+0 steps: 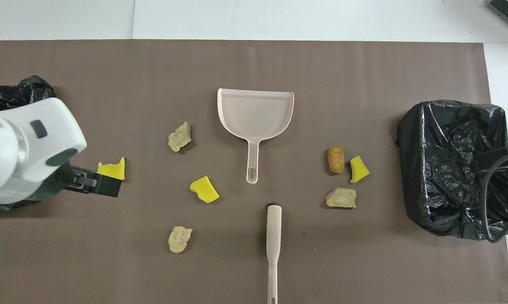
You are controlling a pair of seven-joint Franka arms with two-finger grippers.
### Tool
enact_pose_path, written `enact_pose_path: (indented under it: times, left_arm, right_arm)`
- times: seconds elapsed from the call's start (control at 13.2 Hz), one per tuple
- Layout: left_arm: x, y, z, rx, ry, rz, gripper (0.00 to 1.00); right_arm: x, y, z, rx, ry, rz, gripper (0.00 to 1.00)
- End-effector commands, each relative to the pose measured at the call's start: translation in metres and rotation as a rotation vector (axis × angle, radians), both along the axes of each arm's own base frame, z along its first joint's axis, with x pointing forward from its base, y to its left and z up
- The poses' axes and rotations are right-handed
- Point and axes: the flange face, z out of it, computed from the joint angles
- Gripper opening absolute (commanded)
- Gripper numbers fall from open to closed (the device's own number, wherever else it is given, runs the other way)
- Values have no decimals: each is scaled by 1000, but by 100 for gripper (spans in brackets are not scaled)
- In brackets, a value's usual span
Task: Sweep and dump trash in bin
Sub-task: 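Reach the left gripper down and grasp the pink brush handle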
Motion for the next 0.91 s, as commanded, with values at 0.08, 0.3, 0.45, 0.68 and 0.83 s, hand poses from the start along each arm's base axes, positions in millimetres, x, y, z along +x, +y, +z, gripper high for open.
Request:
enact_pose_path:
  times: [0.08, 0.3, 0.45, 0.68, 0.83]
  left_arm:
    - [-46, -71, -46, -5, -7, 12, 100]
    - [-89, -137, -86, -7, -17, 14, 100]
    - [-120, -173, -109, -7, -19, 2, 100]
    - [-161, -214, -152, -23, -37, 1, 100]
    - [-187, -248, -193, -14, -28, -8, 100]
  right_arm:
    - [-37, 48, -49, -17, 78, 30, 100]
    - [-56, 62, -64, -18, 81, 35, 100]
    - [-54, 61, -67, -18, 73, 35, 100]
    - [-21, 62, -76, -25, 42, 16, 100]
    - [11, 66, -85, -32, 64, 15, 100]
